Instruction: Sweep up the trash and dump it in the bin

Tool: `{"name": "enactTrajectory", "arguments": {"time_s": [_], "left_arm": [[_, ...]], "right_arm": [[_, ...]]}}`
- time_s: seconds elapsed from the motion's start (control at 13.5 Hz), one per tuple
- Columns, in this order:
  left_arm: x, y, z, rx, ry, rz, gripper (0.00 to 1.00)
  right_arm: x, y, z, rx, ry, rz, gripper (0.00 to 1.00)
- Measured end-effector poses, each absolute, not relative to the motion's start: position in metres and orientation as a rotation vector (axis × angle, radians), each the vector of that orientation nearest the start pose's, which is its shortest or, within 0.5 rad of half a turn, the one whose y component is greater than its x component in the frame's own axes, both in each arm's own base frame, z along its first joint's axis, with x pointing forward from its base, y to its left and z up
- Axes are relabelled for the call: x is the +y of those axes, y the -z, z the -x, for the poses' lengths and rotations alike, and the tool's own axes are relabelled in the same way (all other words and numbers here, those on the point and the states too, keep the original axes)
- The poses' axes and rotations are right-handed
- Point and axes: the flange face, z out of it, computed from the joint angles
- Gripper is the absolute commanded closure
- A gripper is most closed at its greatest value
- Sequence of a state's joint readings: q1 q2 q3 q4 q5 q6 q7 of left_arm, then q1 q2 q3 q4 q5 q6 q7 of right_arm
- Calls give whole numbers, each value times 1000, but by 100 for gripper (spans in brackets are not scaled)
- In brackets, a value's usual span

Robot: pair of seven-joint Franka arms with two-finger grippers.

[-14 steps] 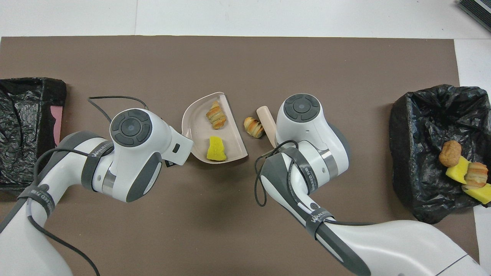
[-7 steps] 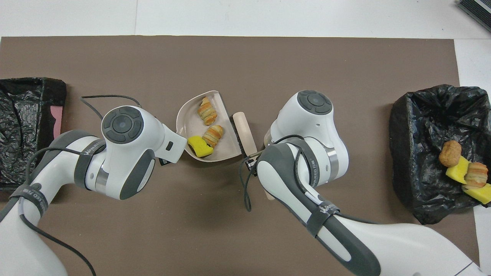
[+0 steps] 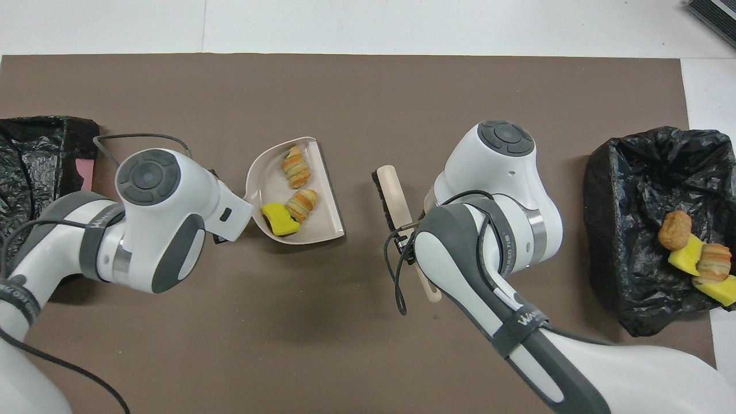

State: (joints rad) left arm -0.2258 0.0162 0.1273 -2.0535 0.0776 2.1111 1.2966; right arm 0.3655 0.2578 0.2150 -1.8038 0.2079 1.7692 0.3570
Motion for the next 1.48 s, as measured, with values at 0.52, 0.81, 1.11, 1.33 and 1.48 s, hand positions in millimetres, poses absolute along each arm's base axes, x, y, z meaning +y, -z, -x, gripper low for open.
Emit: {"name": "enactTrajectory", "arguments": {"time_s": [0.52,0.81,1.11,1.33,1.48], "left_arm": [[163,-510,-544,1998,61,2170,100],[270,-544,-541,1814,26,2204,100],[303,-554,-552,1766,-227,2013,100],[308,-557,-554,1707,-382,1902,100],[305,-557,-556,1652,-473,1853,100]], "right_arm": [[451,-352,-369,-20,-530,3097,100],[461,-331,-345,-23,-536,3083,0],[461,-343,-354,-8,-516,3069,0],[456,-384,-378,15,-498,3054,0],[428,-425,-411,43,-454,3044,0]]}}
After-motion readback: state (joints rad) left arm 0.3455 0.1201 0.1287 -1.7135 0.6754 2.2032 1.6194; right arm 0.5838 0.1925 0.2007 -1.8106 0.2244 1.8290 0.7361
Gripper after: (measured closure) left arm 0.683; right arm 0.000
